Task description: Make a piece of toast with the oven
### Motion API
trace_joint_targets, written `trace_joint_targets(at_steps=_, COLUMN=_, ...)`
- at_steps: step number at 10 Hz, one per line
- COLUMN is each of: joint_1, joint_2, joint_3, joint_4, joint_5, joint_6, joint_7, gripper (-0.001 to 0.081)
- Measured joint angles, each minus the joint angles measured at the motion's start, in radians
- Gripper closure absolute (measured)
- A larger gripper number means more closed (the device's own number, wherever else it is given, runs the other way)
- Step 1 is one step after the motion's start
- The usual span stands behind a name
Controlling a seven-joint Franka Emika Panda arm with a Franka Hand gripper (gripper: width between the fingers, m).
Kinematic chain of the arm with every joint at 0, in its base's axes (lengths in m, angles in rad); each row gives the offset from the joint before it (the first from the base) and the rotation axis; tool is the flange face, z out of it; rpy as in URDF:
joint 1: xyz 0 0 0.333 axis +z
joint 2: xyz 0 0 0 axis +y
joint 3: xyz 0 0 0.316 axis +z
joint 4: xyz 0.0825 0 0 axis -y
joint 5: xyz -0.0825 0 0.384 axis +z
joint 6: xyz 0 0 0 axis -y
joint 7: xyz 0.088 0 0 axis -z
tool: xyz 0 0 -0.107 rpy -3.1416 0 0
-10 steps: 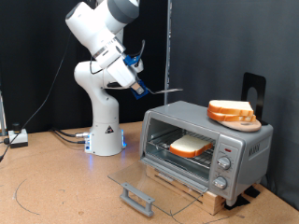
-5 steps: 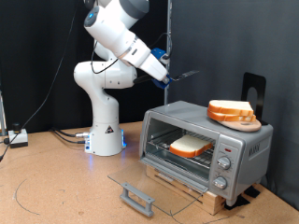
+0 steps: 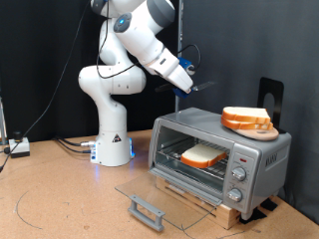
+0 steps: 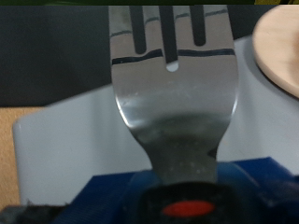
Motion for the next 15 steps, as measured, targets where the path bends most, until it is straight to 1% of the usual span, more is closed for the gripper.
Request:
trace_joint_targets(at_steps=2, joint_1=0.026, joint_2=-0.044, joint_3=0.091, joint_4=-0.030, joint_5=0.069, joint_6=0.039, joint_7=0.070, gripper=0.0342)
trace_joint_targets(at_steps=4, joint_1=0.050, joint_2=-0.071, joint_3=0.202, joint_4=-0.057, joint_5=0.143, joint_6=0.113, joint_7=0.112, gripper=0.0342)
trace_joint_targets(at_steps=6, joint_1=0.057, joint_2=-0.071, joint_3=0.303, joint_4=-0.079, joint_5=0.219, joint_6=0.194, joint_7=0.126, gripper=0.0342)
trace_joint_targets(at_steps=7, joint_1=0.056, joint_2=-0.065, joint_3=0.338, joint_4=-0.086, joint_5=0.255, joint_6=0.228, joint_7=0.128, gripper=0.0342)
trace_joint_targets(at_steps=8, joint_1=0.054, joint_2=-0.057, joint_3=0.362, joint_4=-0.087, joint_5=0.285, joint_6=0.251, joint_7=0.128, gripper=0.0342)
trace_joint_targets(at_steps=9, joint_1=0.052, joint_2=-0.050, joint_3=0.374, joint_4=-0.087, joint_5=0.309, joint_6=0.263, joint_7=0.128, gripper=0.0339)
trace_joint_targets(at_steps=10, joint_1=0.052, joint_2=-0.044, joint_3=0.375, joint_4=-0.085, joint_5=0.329, joint_6=0.267, joint_7=0.125, gripper=0.0339)
trace_joint_targets(at_steps=12, joint_1=0.050, joint_2=-0.042, joint_3=0.363, joint_4=-0.079, joint_5=0.360, joint_6=0.268, joint_7=0.121, gripper=0.0041)
trace_joint_targets(at_steps=13, joint_1=0.049, joint_2=-0.047, joint_3=0.334, joint_4=-0.072, joint_5=0.362, joint_6=0.258, joint_7=0.119, gripper=0.0041)
trace_joint_targets(at_steps=14, joint_1=0.049, joint_2=-0.056, joint_3=0.288, joint_4=-0.063, joint_5=0.357, joint_6=0.231, joint_7=0.119, gripper=0.0006)
trace_joint_targets(at_steps=15, joint_1=0.048, joint_2=-0.069, joint_3=0.237, joint_4=-0.055, joint_5=0.336, joint_6=0.202, joint_7=0.119, gripper=0.0006)
